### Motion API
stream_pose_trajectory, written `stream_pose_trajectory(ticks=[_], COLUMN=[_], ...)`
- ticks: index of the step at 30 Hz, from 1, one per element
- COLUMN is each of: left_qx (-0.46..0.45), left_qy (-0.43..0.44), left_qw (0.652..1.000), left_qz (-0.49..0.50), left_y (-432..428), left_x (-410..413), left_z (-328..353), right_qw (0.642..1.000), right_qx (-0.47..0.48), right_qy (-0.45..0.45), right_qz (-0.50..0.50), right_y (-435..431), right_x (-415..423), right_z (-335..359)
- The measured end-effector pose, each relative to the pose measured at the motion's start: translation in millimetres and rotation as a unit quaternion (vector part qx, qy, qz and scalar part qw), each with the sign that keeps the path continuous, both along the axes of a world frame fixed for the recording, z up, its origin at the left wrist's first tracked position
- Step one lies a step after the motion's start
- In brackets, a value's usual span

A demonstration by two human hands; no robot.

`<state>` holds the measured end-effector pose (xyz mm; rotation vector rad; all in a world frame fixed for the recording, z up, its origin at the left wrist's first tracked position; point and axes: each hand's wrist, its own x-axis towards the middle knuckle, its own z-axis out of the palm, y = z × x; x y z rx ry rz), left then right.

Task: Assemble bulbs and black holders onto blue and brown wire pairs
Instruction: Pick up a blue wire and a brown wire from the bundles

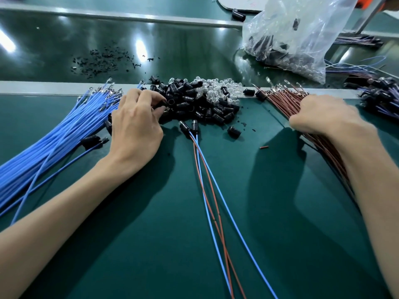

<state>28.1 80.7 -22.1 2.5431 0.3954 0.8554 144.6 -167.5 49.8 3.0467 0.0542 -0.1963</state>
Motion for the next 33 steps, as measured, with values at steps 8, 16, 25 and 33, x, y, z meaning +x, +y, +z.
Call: stream_pose_trajectory(ticks=[8,16,25,33], left_qx=[-0.173,-0.490,-0.487,-0.559], left_qy=[-0.083,0.165,0.253,0.073], left_qw=[0.978,0.712,0.666,0.745], left_qz=[-0.080,-0.475,-0.504,-0.356], left_y=[-8,-44,-43,-33], left_x=[-3,-27,-32,-14], left_z=[13,48,48,38], right_qw=[0.935,0.659,0.535,0.609], right_qx=[0.352,0.732,0.838,0.752], right_qy=[-0.028,0.162,0.079,0.250], right_qz=[0.025,-0.054,-0.079,-0.032], right_y=[3,47,62,66], right_x=[2,-17,-22,-36], right_z=[22,-1,-17,-22])
